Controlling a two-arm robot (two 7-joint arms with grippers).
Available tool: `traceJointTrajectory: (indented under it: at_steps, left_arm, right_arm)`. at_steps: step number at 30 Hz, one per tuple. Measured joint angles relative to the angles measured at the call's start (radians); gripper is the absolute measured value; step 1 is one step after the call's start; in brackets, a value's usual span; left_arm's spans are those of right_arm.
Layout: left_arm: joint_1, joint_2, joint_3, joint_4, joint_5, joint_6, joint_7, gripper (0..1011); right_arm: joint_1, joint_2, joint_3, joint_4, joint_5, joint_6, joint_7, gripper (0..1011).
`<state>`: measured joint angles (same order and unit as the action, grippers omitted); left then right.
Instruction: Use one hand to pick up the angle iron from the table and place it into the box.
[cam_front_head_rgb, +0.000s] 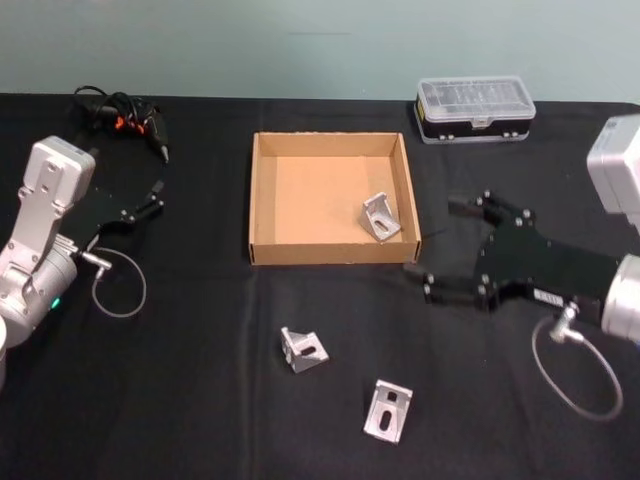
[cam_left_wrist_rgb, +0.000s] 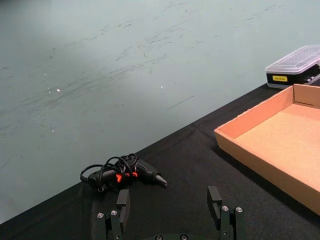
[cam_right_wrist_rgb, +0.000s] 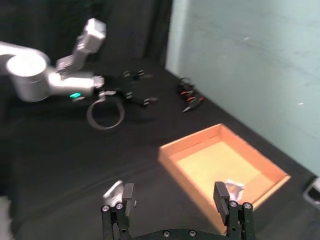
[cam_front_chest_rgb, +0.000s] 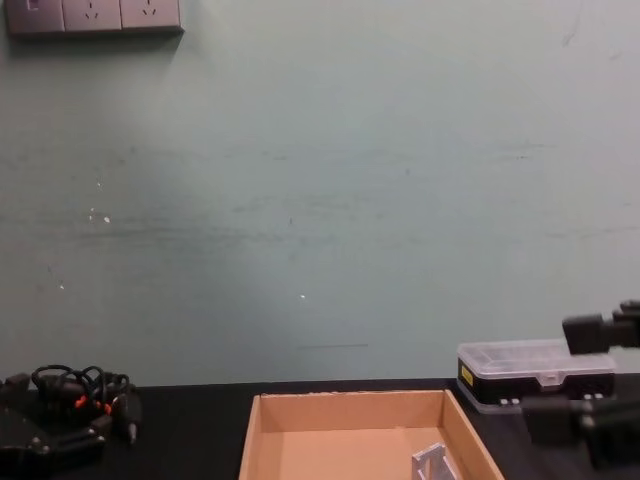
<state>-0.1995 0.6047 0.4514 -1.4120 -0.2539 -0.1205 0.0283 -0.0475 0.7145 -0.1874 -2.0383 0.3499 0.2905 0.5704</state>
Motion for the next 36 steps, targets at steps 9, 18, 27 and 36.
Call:
traceJointTrajectory:
  at_steps: [9,18,27,36]
  left_arm:
    - [0.0,0.0,0.0,0.0,0.0,0.0,0.0,1011]
    - [0.0,0.0,0.0,0.0,0.0,0.0,0.0,1011]
    - [0.0,0.0,0.0,0.0,0.0,0.0,0.0,1011]
    - [0.0,0.0,0.0,0.0,0.0,0.0,0.0,1011]
  right_arm:
    - [-0.03,0.107,-0.036,-0.048,0.025,0.028,0.086,1004]
    - [-0.008,0.149,-0.125,-0.024,0.024,0.064,0.132,1004]
    - [0.005,0.176,-0.169,-0.011,0.025,0.096,0.13,1004]
    - [0.027,0.18,-0.212,0.014,0.028,0.129,0.107,1004]
